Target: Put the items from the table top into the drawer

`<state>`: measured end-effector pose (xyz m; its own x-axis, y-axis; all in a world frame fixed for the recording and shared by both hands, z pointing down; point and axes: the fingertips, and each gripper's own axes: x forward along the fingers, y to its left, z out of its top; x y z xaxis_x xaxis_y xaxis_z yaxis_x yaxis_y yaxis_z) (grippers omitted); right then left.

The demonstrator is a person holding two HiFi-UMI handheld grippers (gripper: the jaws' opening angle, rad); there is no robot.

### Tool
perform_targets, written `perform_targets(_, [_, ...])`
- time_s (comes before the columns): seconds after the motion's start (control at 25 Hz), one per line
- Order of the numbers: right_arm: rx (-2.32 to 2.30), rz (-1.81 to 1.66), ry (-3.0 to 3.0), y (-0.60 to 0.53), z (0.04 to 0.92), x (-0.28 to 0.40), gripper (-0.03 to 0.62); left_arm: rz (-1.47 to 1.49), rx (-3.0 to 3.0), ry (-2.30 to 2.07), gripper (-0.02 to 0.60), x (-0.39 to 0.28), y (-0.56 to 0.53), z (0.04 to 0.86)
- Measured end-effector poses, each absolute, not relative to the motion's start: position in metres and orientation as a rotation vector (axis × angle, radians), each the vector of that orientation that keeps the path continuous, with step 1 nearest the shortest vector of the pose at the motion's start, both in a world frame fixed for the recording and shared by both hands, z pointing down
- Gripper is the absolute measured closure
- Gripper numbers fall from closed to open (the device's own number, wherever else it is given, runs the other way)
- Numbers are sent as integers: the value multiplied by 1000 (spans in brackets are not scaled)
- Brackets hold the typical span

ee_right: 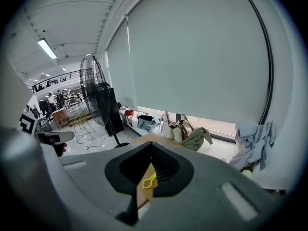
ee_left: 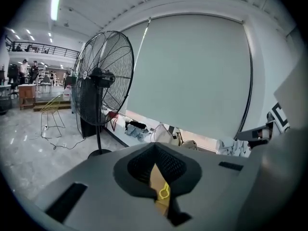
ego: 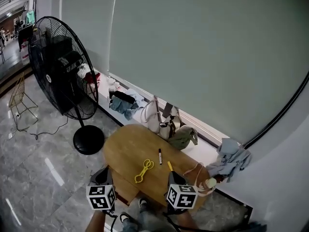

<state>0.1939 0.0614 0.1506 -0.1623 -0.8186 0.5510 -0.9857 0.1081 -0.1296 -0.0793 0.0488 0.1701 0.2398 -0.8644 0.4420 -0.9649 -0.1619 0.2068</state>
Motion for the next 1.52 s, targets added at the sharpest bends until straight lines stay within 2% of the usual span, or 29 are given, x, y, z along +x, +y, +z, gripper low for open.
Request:
perform_targets(0.48, [1704, 690, -2057, 2, 169, 198, 589, 333, 2035, -1686, 586, -75, 10, 185])
perform_targets(0.84, [1610, 783, -2012, -35, 224, 197, 588, 398, 1988, -1630, 586, -63, -13, 230])
perform_targets(1.12, [1537, 867, -1949, -52, 310, 178, 589, 456, 1916, -1639, 586, -77, -35, 300])
perform_targets(1.52, [1570, 1045, -1790, -36, 465, 169, 589, 514, 1815, -1607, 586, -96, -32, 456])
